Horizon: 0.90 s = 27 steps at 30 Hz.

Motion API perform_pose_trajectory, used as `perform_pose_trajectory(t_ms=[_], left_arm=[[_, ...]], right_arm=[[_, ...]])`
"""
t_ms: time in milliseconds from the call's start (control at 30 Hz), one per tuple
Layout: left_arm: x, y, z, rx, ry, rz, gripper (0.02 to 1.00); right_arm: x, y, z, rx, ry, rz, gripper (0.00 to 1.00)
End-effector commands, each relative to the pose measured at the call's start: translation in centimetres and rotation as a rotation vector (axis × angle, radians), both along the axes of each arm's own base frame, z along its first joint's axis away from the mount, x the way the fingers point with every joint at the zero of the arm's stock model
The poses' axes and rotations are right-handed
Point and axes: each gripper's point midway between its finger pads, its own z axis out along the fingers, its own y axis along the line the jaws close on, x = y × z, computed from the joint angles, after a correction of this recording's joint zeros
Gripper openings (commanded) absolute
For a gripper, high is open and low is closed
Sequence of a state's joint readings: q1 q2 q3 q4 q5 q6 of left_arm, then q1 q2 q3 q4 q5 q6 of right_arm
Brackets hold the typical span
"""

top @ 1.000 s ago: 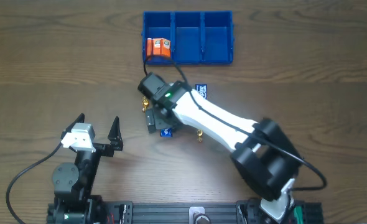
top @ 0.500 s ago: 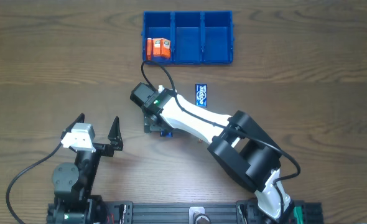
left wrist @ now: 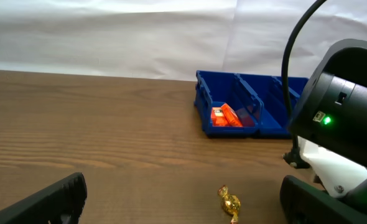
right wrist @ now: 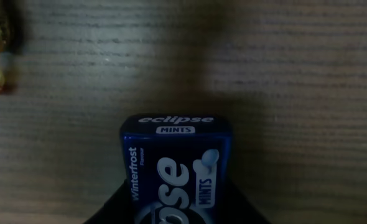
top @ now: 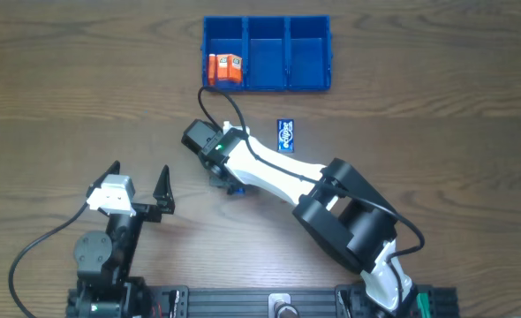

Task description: Sort Candies Into Trays

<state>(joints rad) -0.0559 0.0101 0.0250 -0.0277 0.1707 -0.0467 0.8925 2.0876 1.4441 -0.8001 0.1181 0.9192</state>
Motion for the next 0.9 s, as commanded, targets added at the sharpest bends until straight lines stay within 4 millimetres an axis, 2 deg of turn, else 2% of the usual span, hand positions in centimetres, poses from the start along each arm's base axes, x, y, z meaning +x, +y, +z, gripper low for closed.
perform_pose_trajectory(t_ms=[33, 67, 167, 233, 333, 367, 433, 500, 567, 633, 700, 767, 900], left_arm=[[-0.1, -0.1, -1.6, 0.018, 0.044, -0.012, 0.998], [-0.1, -0.1, -1.6, 0.018, 0.044, -0.012, 0.996], [-0.1, -0.1, -1.6, 0.018, 0.044, -0.012, 0.998], [-0.1, -0.1, -1.6, 0.018, 0.044, -0.012, 0.998], [-0.1, -0.1, -1.6, 0.018, 0.044, -0.012, 0.998], [-0.1, -0.1, -1.6, 0.018, 0.044, -0.012, 0.998], [-0.1, -0.1, -1.6, 0.018, 0.044, -0.012, 0.996], [-0.1, -0.1, -1.6, 0.018, 0.044, -0.012, 0.998], [-0.1, -0.1, -1.6, 0.018, 0.044, -0.012, 0.998], [-0.1, -0.1, -1.6, 0.018, 0.044, -0.012, 0.998], [-0.1, -0.1, -1.6, 0.018, 0.044, -0.012, 0.998], [-0.1, -0.1, -1.6, 0.018, 0.044, -0.012, 0.998], [-0.1, -0.1, -1.6, 0.018, 0.044, -0.012, 0.998]], right_arm=[[1.1, 0.1, 1.0, -0.041, -0.031, 0.023, 0.205], [1.7, 0.1, 2.2, -0.053, -0.048, 0.035, 0.205], [4.8, -0.5, 7.4, -0.06, -0.128, 0.055, 0.205], [8.4, -2.1, 12.3, -0.055, -0.203, 0.054, 0.205], [13.1, -4.3, 17.6, -0.036, -0.303, 0.069, 0.205], [14.1, -4.9, 18.8, -0.028, -0.332, 0.07, 0.205], [17.5, -7.2, 22.0, -0.023, -0.423, 0.036, 0.196], [19.6, -8.5, 23.5, -0.031, -0.484, 0.017, 0.196], [22.0, -9.2, 24.0, -0.043, -0.551, 0.017, 0.196], [23.7, -9.0, 23.0, -0.052, -0.577, 0.027, 0.196], [25.1, -8.4, 21.5, -0.057, -0.589, 0.04, 0.196], [26.6, -7.7, 18.9, -0.057, -0.589, 0.041, 0.198], [27.7, -7.2, 15.1, -0.07, -0.555, 0.042, 0.222]])
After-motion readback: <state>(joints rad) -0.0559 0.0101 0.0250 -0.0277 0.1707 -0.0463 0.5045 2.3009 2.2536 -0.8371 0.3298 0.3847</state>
